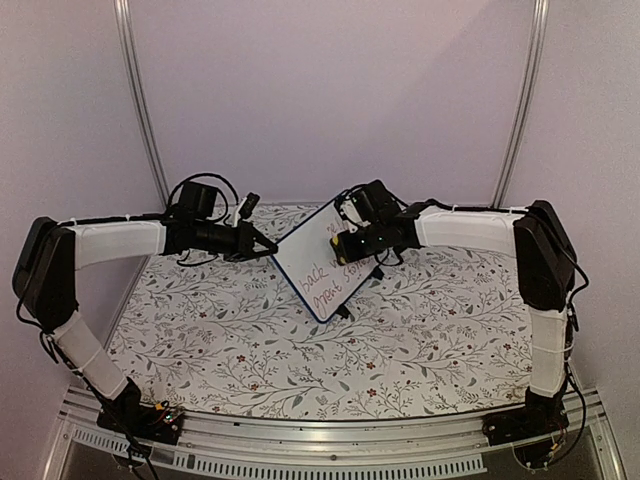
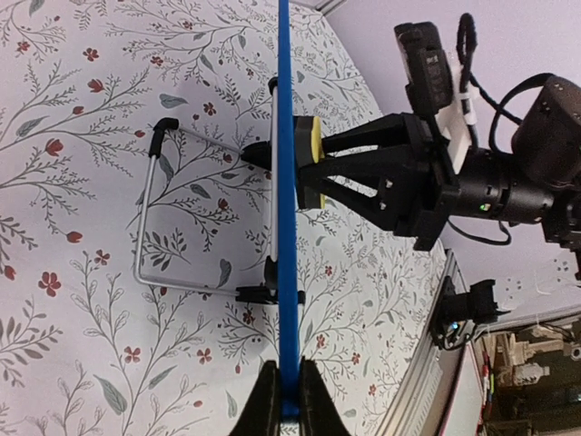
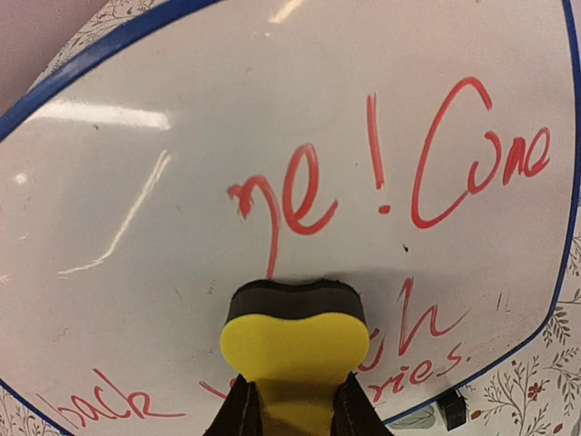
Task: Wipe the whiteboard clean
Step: Erase the whiteboard at the center of the board.
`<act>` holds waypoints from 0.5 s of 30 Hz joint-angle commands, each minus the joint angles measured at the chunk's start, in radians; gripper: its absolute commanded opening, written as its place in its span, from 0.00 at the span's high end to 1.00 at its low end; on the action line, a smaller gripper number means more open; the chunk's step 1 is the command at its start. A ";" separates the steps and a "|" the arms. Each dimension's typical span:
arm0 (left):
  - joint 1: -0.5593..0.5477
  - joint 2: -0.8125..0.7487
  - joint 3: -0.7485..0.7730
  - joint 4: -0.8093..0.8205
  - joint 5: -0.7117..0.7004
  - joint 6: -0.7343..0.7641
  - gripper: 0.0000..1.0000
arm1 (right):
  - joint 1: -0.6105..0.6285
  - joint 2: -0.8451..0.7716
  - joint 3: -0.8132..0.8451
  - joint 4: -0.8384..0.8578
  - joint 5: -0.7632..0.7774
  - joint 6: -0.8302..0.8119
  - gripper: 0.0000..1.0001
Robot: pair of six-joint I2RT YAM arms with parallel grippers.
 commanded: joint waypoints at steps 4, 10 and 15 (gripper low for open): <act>-0.005 -0.006 0.014 0.042 0.050 0.006 0.94 | -0.001 -0.054 -0.105 -0.019 -0.011 0.022 0.85; -0.006 -0.012 0.014 0.041 0.046 0.006 0.94 | -0.002 -0.019 -0.009 -0.024 -0.020 0.023 0.85; -0.005 -0.015 0.013 0.041 0.046 0.008 0.94 | -0.003 0.042 0.126 -0.047 -0.014 0.005 0.85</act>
